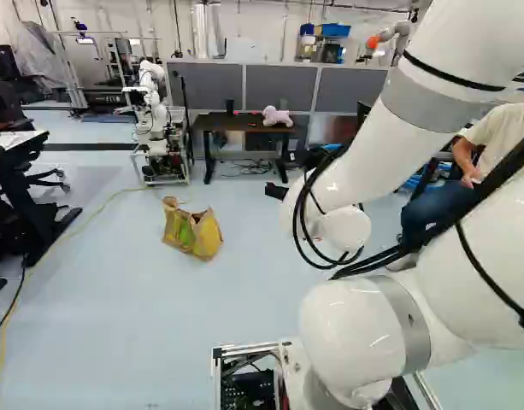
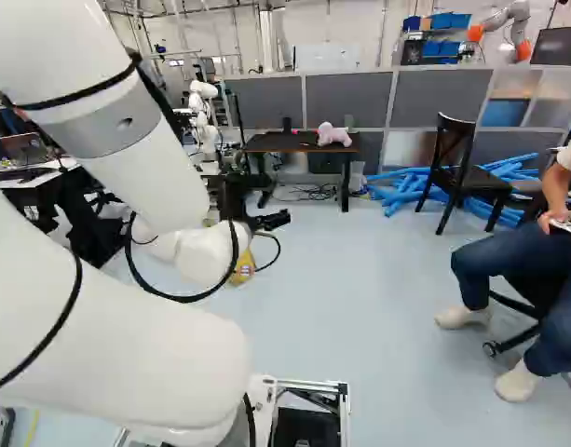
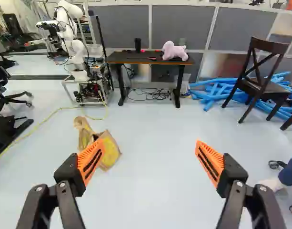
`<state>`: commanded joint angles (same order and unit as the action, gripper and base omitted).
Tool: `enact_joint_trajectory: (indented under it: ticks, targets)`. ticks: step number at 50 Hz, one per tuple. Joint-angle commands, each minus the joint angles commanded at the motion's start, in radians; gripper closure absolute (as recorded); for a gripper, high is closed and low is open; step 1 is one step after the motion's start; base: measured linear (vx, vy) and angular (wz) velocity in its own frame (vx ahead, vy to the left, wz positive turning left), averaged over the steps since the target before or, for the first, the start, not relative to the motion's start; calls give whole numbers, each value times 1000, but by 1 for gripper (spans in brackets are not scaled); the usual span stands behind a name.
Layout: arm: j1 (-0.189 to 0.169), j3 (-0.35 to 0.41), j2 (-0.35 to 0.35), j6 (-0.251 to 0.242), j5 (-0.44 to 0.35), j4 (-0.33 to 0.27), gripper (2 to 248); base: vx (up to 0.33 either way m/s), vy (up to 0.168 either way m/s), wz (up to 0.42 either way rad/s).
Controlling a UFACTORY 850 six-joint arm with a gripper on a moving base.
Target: Pick up the bag on the ground and place it on the table
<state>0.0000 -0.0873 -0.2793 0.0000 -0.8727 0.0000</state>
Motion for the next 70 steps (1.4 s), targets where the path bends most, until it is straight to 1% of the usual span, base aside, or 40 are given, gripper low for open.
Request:
enact_joint_trajectory:
  ticks: [50,70]
  targets:
    - [0,0,0,0,0,0,3,4,0,0]
    - [0,0,0,0,0,0,3,88,1,-4]
